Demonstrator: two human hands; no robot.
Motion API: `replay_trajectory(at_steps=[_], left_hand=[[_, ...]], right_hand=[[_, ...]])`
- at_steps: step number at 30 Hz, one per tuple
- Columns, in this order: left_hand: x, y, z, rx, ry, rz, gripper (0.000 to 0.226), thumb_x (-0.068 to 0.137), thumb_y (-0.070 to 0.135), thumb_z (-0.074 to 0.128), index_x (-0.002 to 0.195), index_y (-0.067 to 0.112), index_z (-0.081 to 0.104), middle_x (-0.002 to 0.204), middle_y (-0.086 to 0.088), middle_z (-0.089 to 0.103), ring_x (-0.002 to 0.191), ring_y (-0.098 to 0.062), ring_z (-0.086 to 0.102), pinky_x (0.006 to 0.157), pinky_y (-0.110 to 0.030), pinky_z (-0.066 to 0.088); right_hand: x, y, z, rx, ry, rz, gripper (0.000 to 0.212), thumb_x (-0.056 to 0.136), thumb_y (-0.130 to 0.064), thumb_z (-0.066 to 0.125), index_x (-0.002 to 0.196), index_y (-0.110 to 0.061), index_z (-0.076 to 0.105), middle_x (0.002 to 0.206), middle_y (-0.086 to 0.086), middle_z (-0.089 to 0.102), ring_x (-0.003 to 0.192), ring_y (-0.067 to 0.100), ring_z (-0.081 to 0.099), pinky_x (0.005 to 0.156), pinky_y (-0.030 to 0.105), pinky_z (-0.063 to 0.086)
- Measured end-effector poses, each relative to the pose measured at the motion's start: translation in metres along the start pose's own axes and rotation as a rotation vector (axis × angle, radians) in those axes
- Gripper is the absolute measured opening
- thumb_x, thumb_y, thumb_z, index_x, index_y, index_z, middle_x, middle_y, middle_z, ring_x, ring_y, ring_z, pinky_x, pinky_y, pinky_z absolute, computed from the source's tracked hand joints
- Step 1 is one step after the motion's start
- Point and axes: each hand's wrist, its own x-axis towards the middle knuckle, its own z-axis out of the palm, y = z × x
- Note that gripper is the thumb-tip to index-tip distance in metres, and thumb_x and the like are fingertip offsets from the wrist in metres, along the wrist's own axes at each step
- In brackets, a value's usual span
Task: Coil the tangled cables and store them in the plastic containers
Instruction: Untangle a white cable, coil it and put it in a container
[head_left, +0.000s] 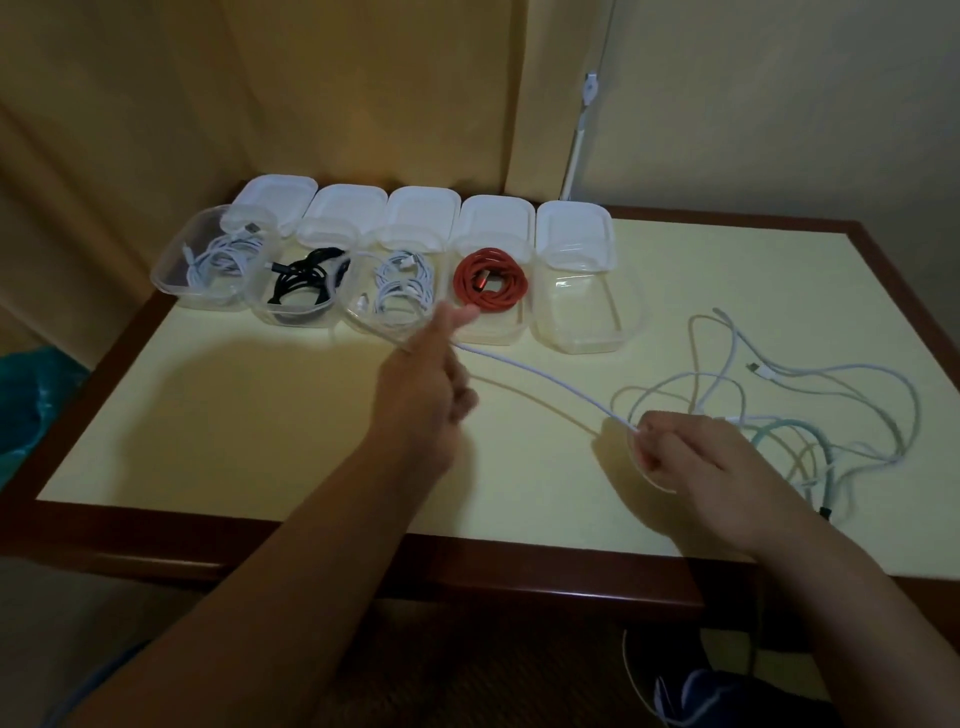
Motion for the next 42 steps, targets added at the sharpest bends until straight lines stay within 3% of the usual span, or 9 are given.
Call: replay_trajectory(at_steps=[3, 7, 11, 13, 19, 27, 31, 36, 42], left_hand=[[0.002, 0.011, -0.009, 0.222, 0.049, 0.186, 0.022, 0.103, 0.029, 0.061, 0.098, 0.018, 0.079, 0.052, 0.006, 0.03, 0.044, -0.008, 0.026, 0.044, -0.021, 0.027], [-0.027, -0.008, 0.007, 0.594, -0.226, 0.235, 0.016, 0.098, 0.017, 0.067, 0.104, 0.01, 0.08, 0.051, 0.012, 0.059, 0.04, 0.004, 0.043, 0.046, -0.008, 0.031], [-0.056, -0.039, 0.018, 0.569, -0.431, 0.163, 0.025, 0.099, 0.03, 0.067, 0.101, 0.008, 0.08, 0.045, 0.009, 0.05, 0.041, 0.006, 0.038, 0.045, -0.008, 0.028], [-0.058, -0.046, 0.021, 0.492, -0.346, 0.149, 0.025, 0.095, 0.03, 0.071, 0.108, 0.01, 0.08, 0.067, -0.001, 0.073, 0.052, 0.018, 0.039, 0.049, -0.004, 0.032], [-0.042, -0.034, 0.025, 0.431, -0.16, 0.102, 0.014, 0.095, 0.029, 0.072, 0.092, 0.019, 0.082, 0.048, 0.008, 0.042, 0.043, -0.008, 0.032, 0.046, -0.02, 0.029], [0.006, 0.034, -0.015, 0.216, 0.169, 0.174, 0.017, 0.099, 0.026, 0.063, 0.086, 0.023, 0.072, 0.058, 0.01, 0.036, 0.051, -0.005, 0.033, 0.047, -0.02, 0.033], [0.003, 0.032, -0.015, 0.45, -0.047, 0.193, 0.029, 0.096, 0.015, 0.062, 0.069, 0.023, 0.069, 0.053, 0.01, 0.039, 0.047, -0.006, 0.032, 0.047, -0.022, 0.029], [-0.031, -0.021, 0.01, 0.696, -0.392, 0.356, 0.008, 0.093, 0.006, 0.072, 0.088, 0.01, 0.077, 0.054, 0.011, 0.051, 0.05, -0.005, 0.042, 0.053, -0.022, 0.034], [-0.042, -0.053, 0.026, 0.633, -0.366, 0.451, 0.023, 0.087, 0.013, 0.081, 0.103, 0.029, 0.077, 0.061, -0.017, 0.054, 0.054, -0.017, 0.048, 0.056, -0.026, 0.04]], right_hand=[[0.001, 0.004, -0.008, 0.077, 0.133, 0.033, 0.032, 0.099, -0.035, 0.042, 0.073, -0.021, 0.054, 0.064, 0.001, 0.05, 0.061, 0.01, 0.047, 0.064, 0.038, 0.036], [0.001, -0.003, -0.003, 0.205, 0.155, 0.002, 0.03, 0.112, -0.032, 0.043, 0.09, -0.023, 0.062, 0.066, -0.009, 0.049, 0.055, 0.012, 0.041, 0.056, 0.033, 0.033], [0.0, -0.018, 0.012, 0.001, 0.079, -0.115, 0.03, 0.108, -0.047, 0.04, 0.095, -0.029, 0.06, 0.065, -0.001, 0.057, 0.055, 0.014, 0.051, 0.056, 0.036, 0.041], [-0.001, -0.023, 0.02, -0.088, 0.066, -0.151, 0.027, 0.106, -0.048, 0.04, 0.096, -0.03, 0.057, 0.063, -0.003, 0.057, 0.058, 0.014, 0.056, 0.055, 0.03, 0.041], [-0.001, -0.023, 0.022, -0.098, 0.019, -0.122, 0.029, 0.106, -0.045, 0.049, 0.088, -0.025, 0.06, 0.061, -0.004, 0.055, 0.058, 0.012, 0.054, 0.053, 0.022, 0.035], [-0.003, -0.005, -0.003, -0.059, 0.137, -0.021, 0.035, 0.096, -0.04, 0.042, 0.074, -0.015, 0.052, 0.061, -0.002, 0.05, 0.058, 0.01, 0.048, 0.057, 0.03, 0.035], [-0.002, -0.01, 0.0, 0.093, 0.267, -0.049, 0.033, 0.111, -0.029, 0.046, 0.083, -0.014, 0.055, 0.061, -0.005, 0.048, 0.056, 0.007, 0.043, 0.055, 0.026, 0.033], [0.002, -0.022, 0.016, 0.127, 0.268, -0.119, 0.019, 0.109, -0.031, 0.05, 0.098, -0.023, 0.062, 0.062, 0.006, 0.05, 0.055, 0.019, 0.045, 0.056, 0.036, 0.037], [0.005, -0.024, 0.027, 0.344, 0.187, -0.105, 0.005, 0.111, -0.024, 0.045, 0.109, -0.021, 0.041, 0.062, 0.003, 0.059, 0.055, 0.025, 0.052, 0.055, 0.044, 0.041]])
